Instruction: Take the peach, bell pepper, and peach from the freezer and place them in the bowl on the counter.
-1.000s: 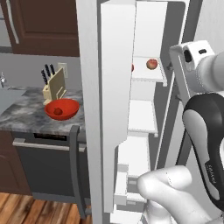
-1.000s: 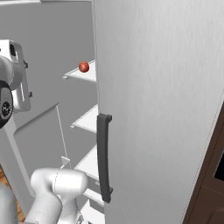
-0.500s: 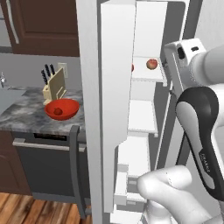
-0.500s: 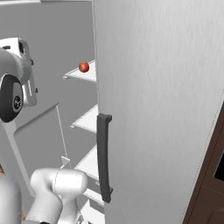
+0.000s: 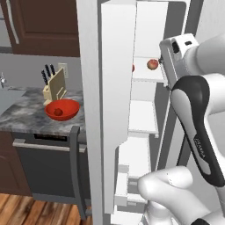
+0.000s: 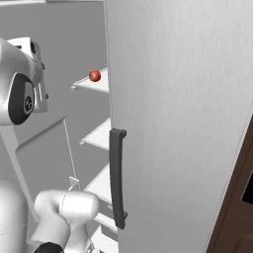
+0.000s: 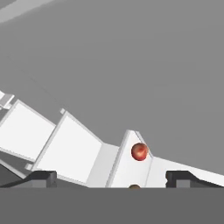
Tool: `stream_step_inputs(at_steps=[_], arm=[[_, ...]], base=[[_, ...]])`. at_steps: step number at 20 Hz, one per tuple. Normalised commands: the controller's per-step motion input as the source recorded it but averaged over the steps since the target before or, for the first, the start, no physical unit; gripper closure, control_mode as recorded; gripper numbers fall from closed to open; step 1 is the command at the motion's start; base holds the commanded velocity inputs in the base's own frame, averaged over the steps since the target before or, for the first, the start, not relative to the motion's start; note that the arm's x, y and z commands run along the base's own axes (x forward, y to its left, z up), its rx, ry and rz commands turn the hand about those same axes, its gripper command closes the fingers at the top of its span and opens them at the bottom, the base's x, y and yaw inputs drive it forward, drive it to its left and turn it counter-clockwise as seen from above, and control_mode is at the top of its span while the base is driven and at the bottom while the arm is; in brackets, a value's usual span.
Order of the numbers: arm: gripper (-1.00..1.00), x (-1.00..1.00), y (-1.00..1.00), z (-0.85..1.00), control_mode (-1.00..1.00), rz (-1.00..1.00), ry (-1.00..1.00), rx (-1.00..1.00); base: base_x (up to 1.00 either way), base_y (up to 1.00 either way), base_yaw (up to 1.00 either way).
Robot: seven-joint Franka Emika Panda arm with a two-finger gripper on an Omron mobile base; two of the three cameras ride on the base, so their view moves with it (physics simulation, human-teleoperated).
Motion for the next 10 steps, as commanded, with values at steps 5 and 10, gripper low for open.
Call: stream_step_inputs(at_steps=[5, 10], arm=[[-1.0, 0.42, -0.05, 0.0, -1.0, 0.01, 0.01, 0.0], [-1.0, 0.26, -0.07, 0.0, -1.0, 0.06, 0.01, 0.0]], base=[[0.0, 0.0, 0.0], [0.0, 0.0, 0.0]])
